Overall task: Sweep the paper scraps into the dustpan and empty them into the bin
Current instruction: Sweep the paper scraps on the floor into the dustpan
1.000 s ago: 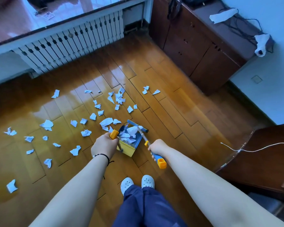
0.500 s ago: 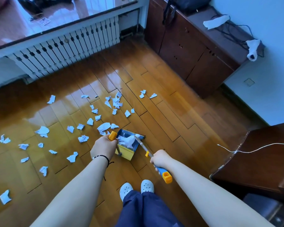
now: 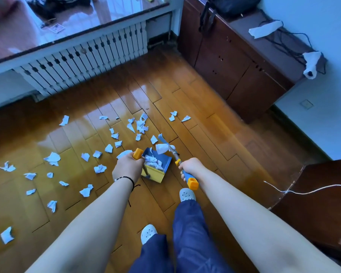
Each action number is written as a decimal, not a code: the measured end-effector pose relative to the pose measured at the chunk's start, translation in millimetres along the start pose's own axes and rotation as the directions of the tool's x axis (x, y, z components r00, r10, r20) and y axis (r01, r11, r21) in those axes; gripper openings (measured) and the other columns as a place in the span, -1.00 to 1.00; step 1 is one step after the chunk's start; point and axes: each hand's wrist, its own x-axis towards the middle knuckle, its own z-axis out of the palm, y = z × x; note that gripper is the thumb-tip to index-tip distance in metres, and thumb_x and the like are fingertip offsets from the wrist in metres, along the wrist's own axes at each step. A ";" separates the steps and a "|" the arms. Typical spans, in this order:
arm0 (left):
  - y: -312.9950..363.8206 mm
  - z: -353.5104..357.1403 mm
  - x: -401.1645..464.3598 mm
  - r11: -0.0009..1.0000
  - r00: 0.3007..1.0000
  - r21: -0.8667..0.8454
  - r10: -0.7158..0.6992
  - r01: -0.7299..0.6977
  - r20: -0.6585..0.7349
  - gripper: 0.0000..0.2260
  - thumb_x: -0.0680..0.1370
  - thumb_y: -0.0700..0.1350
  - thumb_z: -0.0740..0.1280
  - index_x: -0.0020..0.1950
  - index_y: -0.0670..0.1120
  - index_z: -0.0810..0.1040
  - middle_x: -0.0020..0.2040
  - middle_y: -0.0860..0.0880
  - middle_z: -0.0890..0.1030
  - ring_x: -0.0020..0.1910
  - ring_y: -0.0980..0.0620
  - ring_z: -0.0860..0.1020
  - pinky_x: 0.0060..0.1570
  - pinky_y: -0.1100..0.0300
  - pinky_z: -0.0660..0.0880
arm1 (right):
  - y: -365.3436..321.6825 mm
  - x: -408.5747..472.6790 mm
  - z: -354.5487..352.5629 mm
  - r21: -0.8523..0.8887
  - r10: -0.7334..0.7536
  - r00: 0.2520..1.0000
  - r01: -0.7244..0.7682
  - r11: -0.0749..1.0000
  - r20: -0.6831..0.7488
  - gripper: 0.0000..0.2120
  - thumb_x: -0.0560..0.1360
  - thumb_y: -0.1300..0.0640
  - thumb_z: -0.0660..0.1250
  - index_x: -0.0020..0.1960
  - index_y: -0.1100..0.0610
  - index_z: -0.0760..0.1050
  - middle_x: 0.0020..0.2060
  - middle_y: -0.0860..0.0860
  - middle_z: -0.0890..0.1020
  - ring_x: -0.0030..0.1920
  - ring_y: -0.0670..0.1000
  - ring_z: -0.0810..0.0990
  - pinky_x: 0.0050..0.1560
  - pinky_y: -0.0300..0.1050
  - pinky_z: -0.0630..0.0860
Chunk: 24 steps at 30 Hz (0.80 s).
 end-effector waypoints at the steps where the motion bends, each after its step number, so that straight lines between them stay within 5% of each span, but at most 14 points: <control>1: 4.8 2.3 3.2 1.000 1.000 -0.014 -0.014 0.014 -0.006 -0.83 0.55 0.15 0.30 -0.04 0.08 0.54 -0.26 0.01 0.60 -0.27 -0.02 0.56 -0.30 0.14 0.54 | -7.1 6.2 -6.5 0.016 0.002 1.000 -0.002 1.000 0.002 -0.84 0.56 0.32 0.25 0.13 0.30 0.48 -0.37 0.15 0.49 -0.51 0.04 0.46 -0.54 -0.19 0.45; 5: 26.5 12.7 17.7 0.996 0.998 -0.062 -0.065 0.064 -0.022 -0.79 0.54 0.17 0.31 -0.05 0.05 0.58 -0.27 -0.01 0.61 -0.28 -0.04 0.58 -0.23 0.06 0.60 | -34.2 32.9 -38.3 0.059 -0.001 1.000 0.001 0.998 -0.011 -0.91 0.56 0.34 0.23 0.04 0.29 0.47 -0.37 0.16 0.48 -0.51 0.06 0.44 -0.52 -0.17 0.45; 21: 134.2 45.4 75.2 0.969 0.965 -0.105 -0.234 0.222 -0.117 -0.79 0.54 0.16 0.29 0.04 0.09 0.61 -0.26 0.05 0.59 -0.21 -0.04 0.58 -0.31 0.19 0.46 | -177.9 146.0 -130.9 -0.009 -0.027 0.996 0.027 1.000 -0.088 -0.72 0.61 0.31 0.14 0.29 0.25 0.44 -0.31 0.09 0.46 -0.41 -0.01 0.44 -0.60 -0.26 0.44; 24: 142.4 49.1 80.5 0.964 0.959 -0.099 -0.257 0.245 -0.124 -0.84 0.55 0.14 0.29 0.00 0.11 0.58 -0.27 0.04 0.60 -0.22 -0.03 0.57 -0.32 0.19 0.44 | -194.2 162.6 -128.7 -0.025 -0.016 0.995 0.013 1.000 -0.101 -0.79 0.61 0.32 0.12 0.20 0.23 0.42 -0.29 0.08 0.48 -0.35 -0.01 0.46 -0.23 -0.24 0.53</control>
